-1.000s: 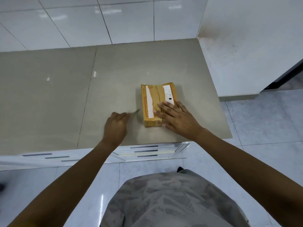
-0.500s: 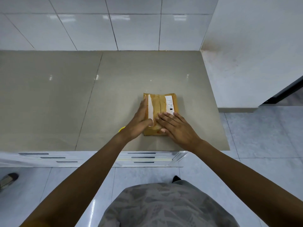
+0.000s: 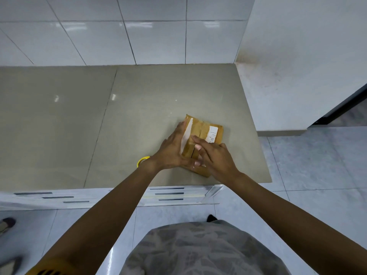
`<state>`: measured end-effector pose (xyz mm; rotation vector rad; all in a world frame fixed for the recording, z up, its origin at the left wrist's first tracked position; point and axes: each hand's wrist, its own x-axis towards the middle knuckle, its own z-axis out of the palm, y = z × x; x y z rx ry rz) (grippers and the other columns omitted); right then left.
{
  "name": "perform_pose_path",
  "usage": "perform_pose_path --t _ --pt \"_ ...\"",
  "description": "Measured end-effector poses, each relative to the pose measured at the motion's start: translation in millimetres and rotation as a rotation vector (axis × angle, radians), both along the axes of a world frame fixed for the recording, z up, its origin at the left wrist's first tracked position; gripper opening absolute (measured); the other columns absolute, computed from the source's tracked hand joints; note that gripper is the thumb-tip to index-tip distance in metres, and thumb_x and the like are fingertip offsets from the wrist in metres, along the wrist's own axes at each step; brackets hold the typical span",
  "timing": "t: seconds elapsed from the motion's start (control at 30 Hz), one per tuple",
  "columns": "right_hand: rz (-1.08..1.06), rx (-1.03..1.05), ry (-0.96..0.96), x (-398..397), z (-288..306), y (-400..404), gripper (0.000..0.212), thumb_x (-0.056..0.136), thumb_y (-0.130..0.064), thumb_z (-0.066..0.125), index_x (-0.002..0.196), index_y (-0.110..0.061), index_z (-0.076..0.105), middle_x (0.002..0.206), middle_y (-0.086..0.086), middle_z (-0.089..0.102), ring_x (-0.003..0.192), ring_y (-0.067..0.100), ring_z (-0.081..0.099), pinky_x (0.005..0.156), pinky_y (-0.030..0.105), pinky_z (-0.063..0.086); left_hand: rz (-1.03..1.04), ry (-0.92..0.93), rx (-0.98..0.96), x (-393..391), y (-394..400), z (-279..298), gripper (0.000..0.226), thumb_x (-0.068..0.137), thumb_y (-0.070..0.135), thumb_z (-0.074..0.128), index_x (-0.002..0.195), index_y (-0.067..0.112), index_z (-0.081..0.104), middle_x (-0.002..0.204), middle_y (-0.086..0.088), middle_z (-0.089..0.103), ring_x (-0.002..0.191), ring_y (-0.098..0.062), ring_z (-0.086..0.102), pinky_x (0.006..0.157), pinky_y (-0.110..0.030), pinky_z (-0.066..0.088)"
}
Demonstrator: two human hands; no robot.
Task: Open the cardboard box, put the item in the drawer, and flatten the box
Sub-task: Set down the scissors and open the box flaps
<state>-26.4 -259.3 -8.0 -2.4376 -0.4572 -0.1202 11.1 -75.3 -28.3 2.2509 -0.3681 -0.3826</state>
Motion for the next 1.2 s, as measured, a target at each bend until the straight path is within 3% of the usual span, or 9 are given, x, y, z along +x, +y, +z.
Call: perform_pose_path --t 0.07,0.13,0.23,0.33,0.5,0.67,0.83,1.0,1.2 --pt "-0.035 0.068 0.025 2.0 2.7 -0.1 0.040 0.103 -0.036 0.035 0.138 -0.025 0.052 0.067 -0.003 0.061 0.058 0.001 0.048 0.066 0.031 0.036 -0.025 -0.017 0.085 4.0 -1.8 2.0 0.135 0.053 0.077 0.073 0.146 0.045 -0.019 0.162 0.014 -0.004 0.149 -0.017 0.006 0.113 -0.060 0.021" --pt "-0.043 0.112 0.097 3.6 7.2 -1.7 0.039 0.103 -0.034 0.036 0.138 -0.026 0.052 0.078 0.002 0.067 0.064 0.005 0.054 0.063 0.030 0.041 -0.074 -0.003 0.213 9.9 -1.1 7.9 0.135 0.058 0.073 0.073 0.147 0.039 -0.021 0.162 0.011 -0.012 0.149 -0.016 -0.006 0.115 -0.061 0.011" --pt "-0.103 0.200 0.226 9.3 16.5 -3.8 0.037 0.103 -0.037 0.036 0.131 -0.026 0.057 0.108 0.001 0.070 0.094 0.017 0.063 0.078 0.032 0.051 -0.058 0.012 0.397 9.3 -10.3 29.7 0.120 0.074 0.062 0.068 0.151 0.026 -0.017 0.160 0.001 -0.022 0.147 -0.020 -0.019 0.115 -0.061 -0.003" --pt "-0.224 0.462 0.355 21.2 29.1 -2.6 0.031 0.103 -0.031 0.041 0.110 -0.021 0.069 0.101 0.001 0.072 0.098 0.017 0.067 0.093 0.037 0.051 0.210 -0.023 0.402 -11.4 -44.5 41.2 0.091 0.090 0.063 0.040 0.154 0.013 -0.002 0.162 -0.008 -0.009 0.148 -0.025 -0.014 0.113 -0.062 -0.005" --pt "-0.291 0.515 0.496 36.8 44.8 -9.1 0.031 0.101 -0.028 0.043 0.106 -0.015 0.070 0.095 0.004 0.074 0.091 0.010 0.070 0.092 0.029 0.050 0.133 -0.037 0.645 -29.5 -65.1 15.0 0.117 0.067 0.089 0.011 0.150 0.011 -0.018 0.161 -0.009 -0.018 0.145 -0.025 -0.025 0.106 -0.071 -0.011" --pt "-0.377 0.571 0.589 40.0 53.0 -19.0 0.036 0.100 -0.028 0.037 0.114 -0.015 0.068 0.097 0.007 0.075 0.092 0.014 0.070 0.089 0.039 0.051 -0.130 -0.116 0.669 -10.0 -38.5 14.6 0.124 0.068 0.090 0.030 0.149 0.012 -0.022 0.159 -0.004 -0.023 0.144 -0.018 -0.027 0.108 -0.069 -0.012" --pt "-0.528 0.772 0.676 40.1 59.0 -24.5 0.033 0.100 -0.026 0.041 0.112 -0.011 0.067 0.099 0.013 0.073 0.092 0.024 0.070 0.083 0.039 0.056 -0.346 -0.092 0.710 12.4 -12.4 33.4 0.116 0.079 0.065 0.056 0.149 0.016 -0.022 0.158 -0.004 -0.028 0.143 -0.020 -0.029 0.108 -0.064 -0.015" --pt "-0.617 0.933 0.772 36.3 58.7 -28.3 0.026 0.097 -0.022 0.047 0.111 -0.008 0.064 0.103 0.019 0.070 0.095 0.034 0.068 0.050 0.029 0.056 -0.269 -0.108 0.743 4.3 -15.8 15.9 0.117 0.065 0.094 0.025 0.149 0.027 -0.023 0.156 0.004 -0.032 0.142 -0.020 -0.031 0.104 -0.071 -0.015" --pt "-0.716 1.019 0.713 30.1 57.0 -48.4 0.033 0.100 -0.025 0.043 0.118 -0.004 0.061 0.104 0.022 0.070 0.095 0.035 0.069 0.074 0.041 0.060 -0.168 -0.206 0.769 -3.1 -19.6 9.1 0.107 0.069 0.090 0.015 0.151 0.028 -0.017 0.159 0.001 -0.026 0.145 -0.021 -0.025 0.105 -0.073 -0.011"
